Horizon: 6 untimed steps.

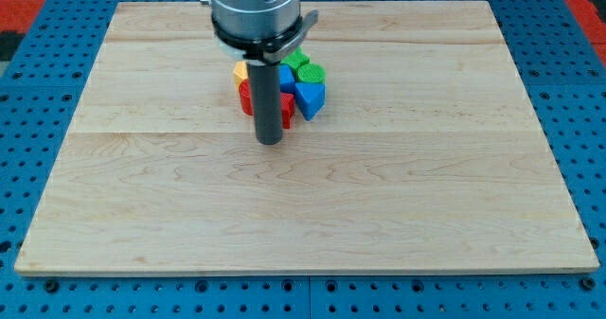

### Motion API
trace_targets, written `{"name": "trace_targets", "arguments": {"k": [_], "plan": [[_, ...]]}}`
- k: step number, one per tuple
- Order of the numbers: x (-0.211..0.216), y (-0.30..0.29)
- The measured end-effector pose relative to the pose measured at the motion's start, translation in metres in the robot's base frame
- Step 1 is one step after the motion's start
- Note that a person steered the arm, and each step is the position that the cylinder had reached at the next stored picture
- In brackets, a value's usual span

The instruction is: Point at the blue triangle

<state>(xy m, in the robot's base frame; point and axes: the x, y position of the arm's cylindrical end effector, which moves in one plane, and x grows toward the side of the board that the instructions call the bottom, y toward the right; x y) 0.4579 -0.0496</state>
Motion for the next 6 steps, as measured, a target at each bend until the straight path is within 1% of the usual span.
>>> {"name": "trace_targets", "arguments": {"k": [1,2,3,4,6], "plan": [[0.016,0.011],[0.016,0.071],[-0.006,0.093],[-0.043,0.093],[-0.048,0.073]]}}
